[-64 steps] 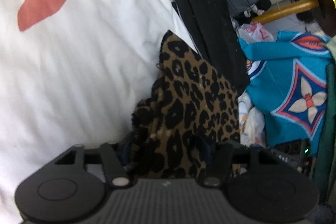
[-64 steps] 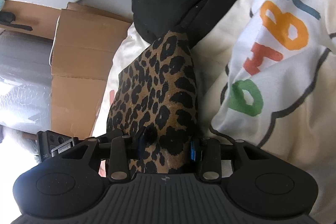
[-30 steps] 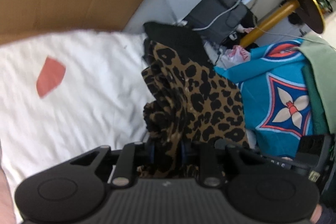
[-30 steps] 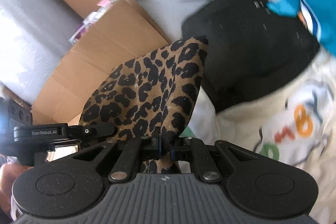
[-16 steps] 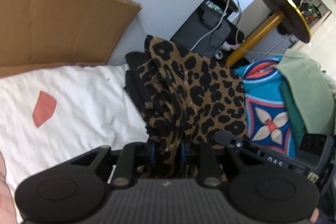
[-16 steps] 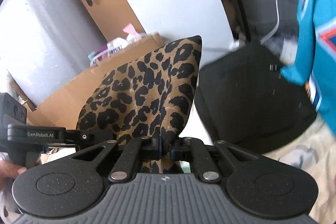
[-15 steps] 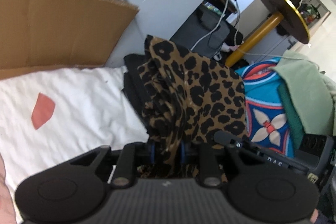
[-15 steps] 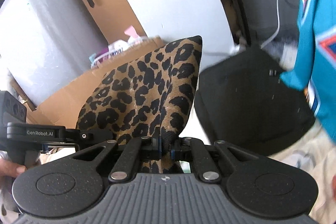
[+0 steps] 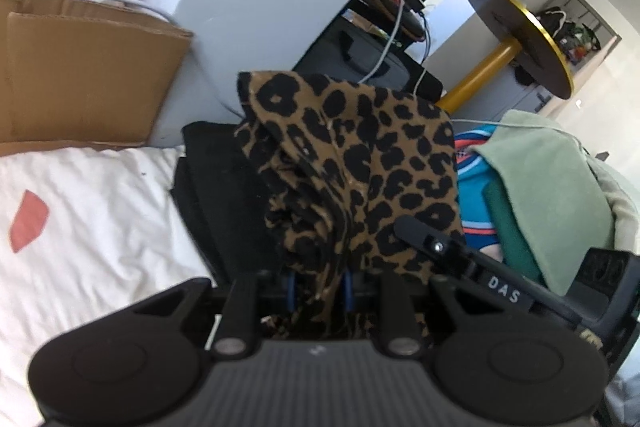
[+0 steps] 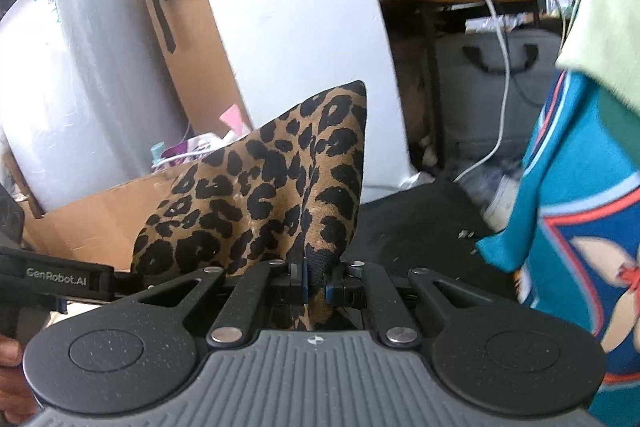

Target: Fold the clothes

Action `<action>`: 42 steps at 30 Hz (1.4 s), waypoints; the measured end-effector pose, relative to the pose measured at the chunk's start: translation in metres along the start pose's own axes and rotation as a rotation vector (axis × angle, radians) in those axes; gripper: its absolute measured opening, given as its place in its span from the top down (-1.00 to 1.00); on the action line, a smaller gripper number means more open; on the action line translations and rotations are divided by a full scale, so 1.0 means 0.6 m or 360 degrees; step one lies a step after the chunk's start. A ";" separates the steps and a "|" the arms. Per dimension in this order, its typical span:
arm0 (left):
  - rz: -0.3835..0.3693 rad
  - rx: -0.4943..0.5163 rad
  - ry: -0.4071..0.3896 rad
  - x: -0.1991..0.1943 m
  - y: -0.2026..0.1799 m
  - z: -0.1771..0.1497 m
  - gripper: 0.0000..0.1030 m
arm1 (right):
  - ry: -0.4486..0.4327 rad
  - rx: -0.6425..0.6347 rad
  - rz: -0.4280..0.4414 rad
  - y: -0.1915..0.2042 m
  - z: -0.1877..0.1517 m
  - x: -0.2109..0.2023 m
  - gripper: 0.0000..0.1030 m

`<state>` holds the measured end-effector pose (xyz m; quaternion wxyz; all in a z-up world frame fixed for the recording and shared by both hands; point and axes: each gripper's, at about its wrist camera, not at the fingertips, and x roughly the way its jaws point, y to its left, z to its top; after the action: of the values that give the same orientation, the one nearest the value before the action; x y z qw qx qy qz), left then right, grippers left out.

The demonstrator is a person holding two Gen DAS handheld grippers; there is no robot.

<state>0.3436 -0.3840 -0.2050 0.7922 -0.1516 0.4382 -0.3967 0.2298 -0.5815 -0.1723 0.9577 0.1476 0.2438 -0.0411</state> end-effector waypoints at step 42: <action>0.0017 -0.0359 0.0071 0.299 0.155 0.082 0.57 | 0.0218 0.0017 -0.0144 -0.180 0.035 0.324 0.88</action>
<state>0.4839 -0.4664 -0.3345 0.7623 -0.2287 0.4982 -0.3440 0.3936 -0.6923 -0.2759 0.9351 0.1439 0.3148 -0.0755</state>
